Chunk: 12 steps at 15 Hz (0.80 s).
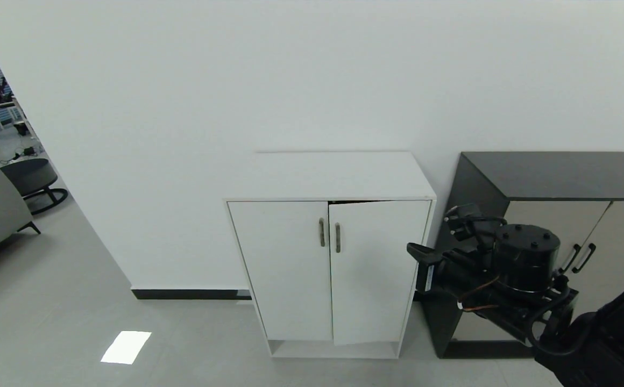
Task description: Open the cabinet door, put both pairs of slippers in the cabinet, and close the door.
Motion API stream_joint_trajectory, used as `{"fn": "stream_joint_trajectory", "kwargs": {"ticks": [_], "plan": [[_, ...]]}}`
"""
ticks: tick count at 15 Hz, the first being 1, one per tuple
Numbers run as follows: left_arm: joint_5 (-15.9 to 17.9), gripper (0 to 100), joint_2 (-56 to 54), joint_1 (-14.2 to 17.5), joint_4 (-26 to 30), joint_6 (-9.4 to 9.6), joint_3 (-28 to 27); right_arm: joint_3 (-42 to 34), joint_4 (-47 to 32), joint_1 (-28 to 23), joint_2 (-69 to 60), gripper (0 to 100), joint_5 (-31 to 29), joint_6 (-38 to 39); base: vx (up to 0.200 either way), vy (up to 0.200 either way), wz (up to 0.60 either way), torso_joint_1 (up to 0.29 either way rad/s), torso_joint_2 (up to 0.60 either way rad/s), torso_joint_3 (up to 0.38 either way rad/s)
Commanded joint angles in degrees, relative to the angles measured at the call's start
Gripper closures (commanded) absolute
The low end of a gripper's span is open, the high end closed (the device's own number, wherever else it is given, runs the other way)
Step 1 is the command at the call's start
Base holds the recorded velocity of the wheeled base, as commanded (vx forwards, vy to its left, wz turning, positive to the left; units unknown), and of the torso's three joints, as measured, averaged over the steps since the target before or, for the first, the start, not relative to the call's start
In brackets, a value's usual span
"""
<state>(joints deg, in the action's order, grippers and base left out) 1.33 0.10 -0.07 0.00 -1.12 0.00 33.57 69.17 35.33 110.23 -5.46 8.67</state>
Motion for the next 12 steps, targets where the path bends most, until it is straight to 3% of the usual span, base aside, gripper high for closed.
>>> {"fn": "stream_joint_trajectory", "kwargs": {"ticks": [1, 9, 12], "plan": [[0.0, 100, 0.0, 0.0, 0.0, -0.02, 0.0, -0.7, 0.2, 0.9, 0.3, 100, 0.0, -0.1, 0.000, 0.000, 0.00, 0.000, 0.00, 0.000], [0.0, 100, 0.1, 0.0, 0.0, -0.02, 0.0, -0.7, 1.4, 1.6, 2.4, 100, -0.1, -0.1, 0.000, 0.000, 0.00, 0.000, 0.00, 0.000], [0.1, 100, 0.1, 0.0, 0.0, -0.02, 0.0, -1.7, 2.6, 1.6, 3.4, 100, 0.0, -0.1, 0.200, 0.000, 0.00, -0.004, 0.00, 0.007]]}}
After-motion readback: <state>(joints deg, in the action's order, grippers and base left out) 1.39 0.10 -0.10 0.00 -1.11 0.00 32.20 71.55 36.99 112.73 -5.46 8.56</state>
